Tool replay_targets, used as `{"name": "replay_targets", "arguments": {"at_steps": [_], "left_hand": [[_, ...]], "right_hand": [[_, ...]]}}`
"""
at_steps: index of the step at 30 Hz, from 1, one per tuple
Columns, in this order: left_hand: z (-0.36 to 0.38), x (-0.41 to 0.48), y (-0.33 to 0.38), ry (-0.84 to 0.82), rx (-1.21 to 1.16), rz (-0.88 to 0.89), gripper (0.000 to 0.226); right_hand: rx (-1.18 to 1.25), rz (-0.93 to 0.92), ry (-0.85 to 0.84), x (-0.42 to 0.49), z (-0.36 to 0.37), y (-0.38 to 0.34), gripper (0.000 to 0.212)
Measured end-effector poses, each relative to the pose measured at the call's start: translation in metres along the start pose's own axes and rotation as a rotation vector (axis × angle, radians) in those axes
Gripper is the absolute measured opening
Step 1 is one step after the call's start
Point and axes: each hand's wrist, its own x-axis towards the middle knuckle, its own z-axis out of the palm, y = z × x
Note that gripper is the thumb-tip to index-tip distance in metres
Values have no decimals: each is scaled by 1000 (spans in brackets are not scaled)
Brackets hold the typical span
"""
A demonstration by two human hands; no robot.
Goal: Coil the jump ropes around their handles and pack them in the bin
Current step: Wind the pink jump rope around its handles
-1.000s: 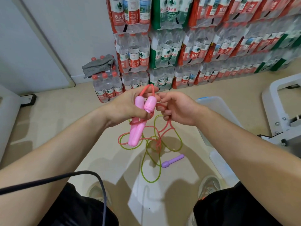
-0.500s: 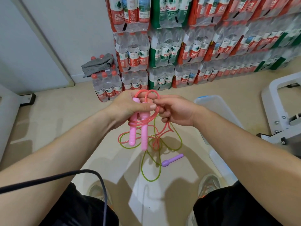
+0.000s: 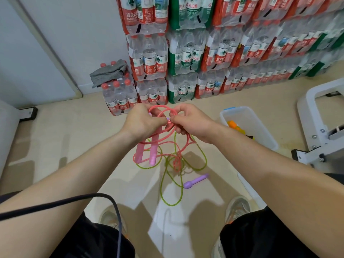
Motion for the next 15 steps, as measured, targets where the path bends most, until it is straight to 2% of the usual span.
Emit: {"name": "replay_targets", "arguments": {"at_steps": [3, 6, 8, 11, 15], "left_hand": [[0, 0, 1, -13, -105, -64, 16], [-3, -2, 1, -77, -242, -149, 14], [-5, -1, 0, -121, -209, -141, 6], [-4, 1, -4, -146, -153, -118, 11], [-4, 0, -4, -194, -159, -127, 9]], "right_hand": [[-85, -25, 5, 1, 0, 2, 19], [-160, -19, 7, 4, -1, 7, 13], [-147, -26, 21, 5, -1, 10, 12], [-36, -53, 44, 3, -2, 8, 7], [18, -55, 27, 1, -3, 7, 11]]}}
